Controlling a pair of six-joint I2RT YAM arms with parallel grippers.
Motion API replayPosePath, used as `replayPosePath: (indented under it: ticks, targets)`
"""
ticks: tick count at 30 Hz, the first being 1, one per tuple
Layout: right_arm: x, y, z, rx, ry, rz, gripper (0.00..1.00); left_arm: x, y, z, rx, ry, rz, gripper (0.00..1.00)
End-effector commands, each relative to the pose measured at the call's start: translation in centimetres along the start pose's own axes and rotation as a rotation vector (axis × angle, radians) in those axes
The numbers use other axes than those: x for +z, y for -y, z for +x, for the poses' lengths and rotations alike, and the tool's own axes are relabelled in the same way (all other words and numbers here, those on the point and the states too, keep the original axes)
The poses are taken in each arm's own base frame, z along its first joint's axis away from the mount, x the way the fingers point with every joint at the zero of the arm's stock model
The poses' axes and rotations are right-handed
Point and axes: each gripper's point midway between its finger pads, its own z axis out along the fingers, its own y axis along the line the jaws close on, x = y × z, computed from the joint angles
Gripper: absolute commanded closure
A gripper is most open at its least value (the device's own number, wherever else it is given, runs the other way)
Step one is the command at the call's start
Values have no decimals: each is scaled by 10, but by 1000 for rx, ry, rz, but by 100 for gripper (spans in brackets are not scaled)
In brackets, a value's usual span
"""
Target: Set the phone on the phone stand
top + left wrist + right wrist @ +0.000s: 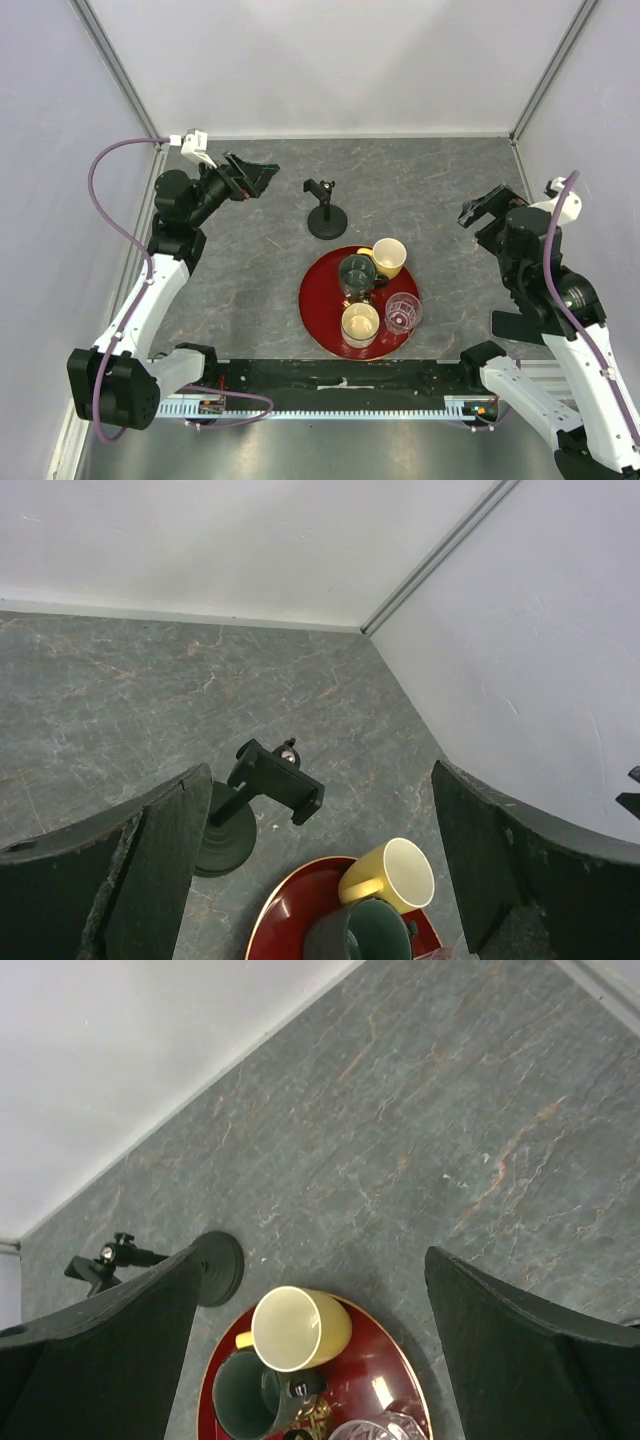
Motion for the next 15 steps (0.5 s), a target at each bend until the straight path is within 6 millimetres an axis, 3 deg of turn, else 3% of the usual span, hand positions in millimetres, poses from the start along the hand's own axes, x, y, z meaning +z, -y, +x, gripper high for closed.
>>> replayPosePath:
  ticks: [1, 6, 10, 11, 13, 14, 15]
  targets:
    - [13, -19, 20, -2, -71, -67, 2, 5, 5, -9, -30, -2, 4, 4]
    - [33, -57, 77, -79, -249, -287, 2, 10, -8, -7, -51, -39, -58, 3]
    - [32, -102, 122, -147, -386, -597, 2, 11, -15, -7, -69, -44, -92, 2]
    - [34, -114, 122, -158, -371, -645, 2, 11, -19, -7, -70, -40, -108, 2]
    - [38, -129, 142, -213, -406, -683, 2, 10, -23, -9, -71, -34, -129, 2]
    - [42, -140, 137, -255, -359, -697, 2, 10, -24, -9, -70, -33, -135, 2]
    - [43, -149, 155, -299, -383, -712, 2, 9, -26, -9, -73, -36, -144, 2]
